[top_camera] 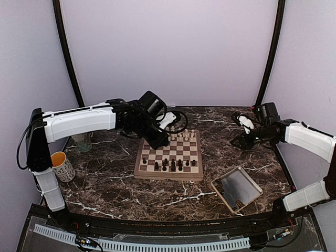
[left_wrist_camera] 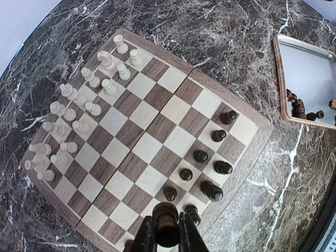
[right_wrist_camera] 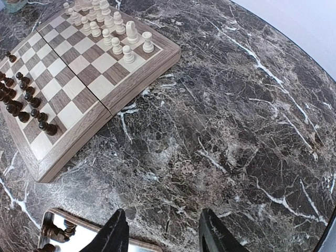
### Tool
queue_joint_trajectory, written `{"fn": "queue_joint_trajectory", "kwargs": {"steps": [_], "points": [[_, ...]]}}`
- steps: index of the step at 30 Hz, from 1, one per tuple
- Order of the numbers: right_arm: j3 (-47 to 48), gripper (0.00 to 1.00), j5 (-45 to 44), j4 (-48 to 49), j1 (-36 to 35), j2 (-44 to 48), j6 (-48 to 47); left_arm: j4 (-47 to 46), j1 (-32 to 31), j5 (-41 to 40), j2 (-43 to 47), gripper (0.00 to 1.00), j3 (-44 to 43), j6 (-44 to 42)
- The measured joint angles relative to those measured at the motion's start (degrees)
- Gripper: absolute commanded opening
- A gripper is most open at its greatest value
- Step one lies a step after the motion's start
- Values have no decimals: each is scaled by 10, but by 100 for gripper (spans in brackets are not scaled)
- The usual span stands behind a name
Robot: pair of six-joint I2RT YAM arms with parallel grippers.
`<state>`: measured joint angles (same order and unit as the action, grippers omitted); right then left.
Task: Set up the chess pieces on the board
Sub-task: Place the rook at h8.
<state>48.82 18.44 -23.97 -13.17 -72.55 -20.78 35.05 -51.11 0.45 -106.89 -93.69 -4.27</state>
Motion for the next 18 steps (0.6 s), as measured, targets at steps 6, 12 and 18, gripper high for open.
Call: {"fn": "queue_joint_trajectory", "kwargs": {"steps": [6,12,18], "points": [[0,46,2,0,0,-6,-2,-11,0,-9,88,7,131,14],[0,46,9,0,0,-7,-2,-23,5,-17,112,7,206,35],[0,46,11,0,0,-8,-2,-36,16,-26,112,7,229,46]]}}
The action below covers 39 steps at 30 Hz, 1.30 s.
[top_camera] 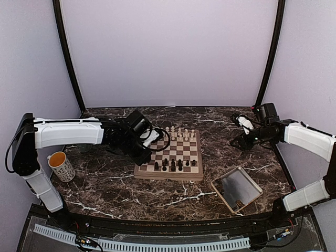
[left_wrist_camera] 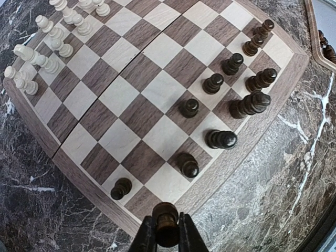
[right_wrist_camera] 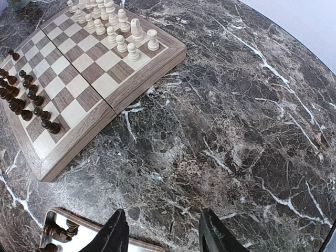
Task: Set up the chess pieces on the board
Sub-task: Place the rook at h8.
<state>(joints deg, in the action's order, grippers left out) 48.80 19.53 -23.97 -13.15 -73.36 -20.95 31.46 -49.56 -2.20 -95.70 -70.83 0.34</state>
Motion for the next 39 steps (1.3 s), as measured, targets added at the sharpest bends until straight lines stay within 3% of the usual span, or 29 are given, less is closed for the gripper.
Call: {"fn": "queue_joint_trajectory", "kwargs": {"steps": [23,39], "points": [[-3,47,5,0,0,-10,-3,-24,31,2,-39,8,47,23],[-3,47,12,0,0,-11,-10,-33,32,2,-45,27,47,24]]}}
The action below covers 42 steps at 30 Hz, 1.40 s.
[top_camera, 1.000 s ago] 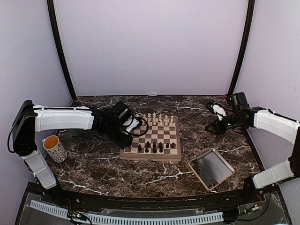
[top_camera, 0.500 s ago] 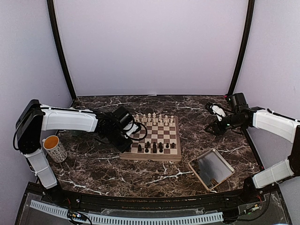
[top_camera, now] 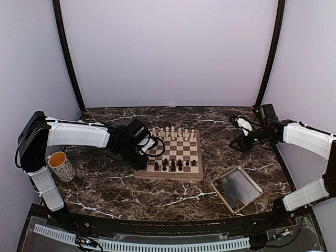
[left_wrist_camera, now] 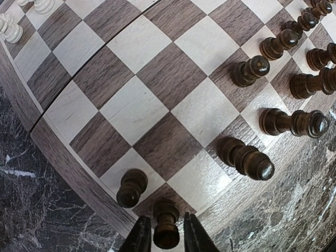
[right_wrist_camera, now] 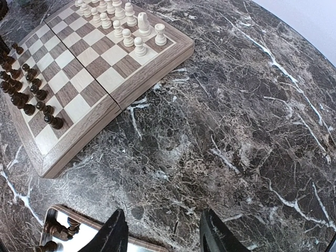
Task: Set up the chess pieces on the board
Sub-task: Place the rook at h8, then pick up the rook from the storage box.
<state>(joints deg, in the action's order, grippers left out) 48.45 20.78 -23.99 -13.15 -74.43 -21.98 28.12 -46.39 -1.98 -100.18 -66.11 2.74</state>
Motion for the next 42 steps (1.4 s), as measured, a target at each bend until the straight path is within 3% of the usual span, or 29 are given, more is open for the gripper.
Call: {"fn": "queue_joint_trajectory", "kwargs": {"steps": [6,13,21,31,42], "points": [[8,48,6,-20,0,0,-3,22,0,6,1,29,-2,0],[98,46,30,-135,0,-22,-54,63,0,23,40,30,-44,-10],[130,42,36,-290,-13,-41,-152,-47,0,89,84,31,-66,-7],[18,44,-25,-304,-162,14,-169,-202,0,127,44,31,-70,53],[-7,44,-84,-243,-284,-24,-178,-247,0,127,33,31,-70,92]]}}
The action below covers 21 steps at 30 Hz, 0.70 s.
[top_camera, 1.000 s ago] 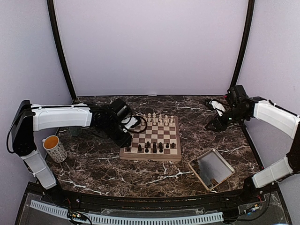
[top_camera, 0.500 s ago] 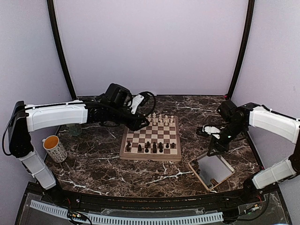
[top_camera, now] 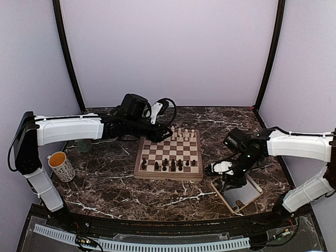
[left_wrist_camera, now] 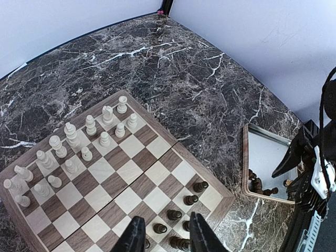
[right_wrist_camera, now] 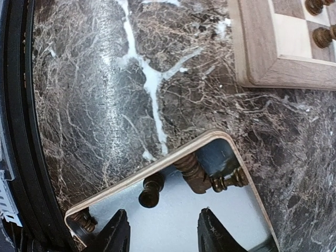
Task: Set up the chess pieces on the board
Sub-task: Pick up the rook from the storage box.
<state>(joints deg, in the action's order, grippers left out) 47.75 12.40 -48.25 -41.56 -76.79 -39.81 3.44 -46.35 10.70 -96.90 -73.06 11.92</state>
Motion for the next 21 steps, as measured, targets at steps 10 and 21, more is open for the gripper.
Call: {"fn": "queue_joint_trajectory", "kwargs": {"steps": [10,21], "points": [[-3,29,-20,20,-42,-55,-5,-4,0,-3,0,32,5,8],[-3,6,-26,19,-46,-69,-2,-4,0,-5,0,32,11,8]]}}
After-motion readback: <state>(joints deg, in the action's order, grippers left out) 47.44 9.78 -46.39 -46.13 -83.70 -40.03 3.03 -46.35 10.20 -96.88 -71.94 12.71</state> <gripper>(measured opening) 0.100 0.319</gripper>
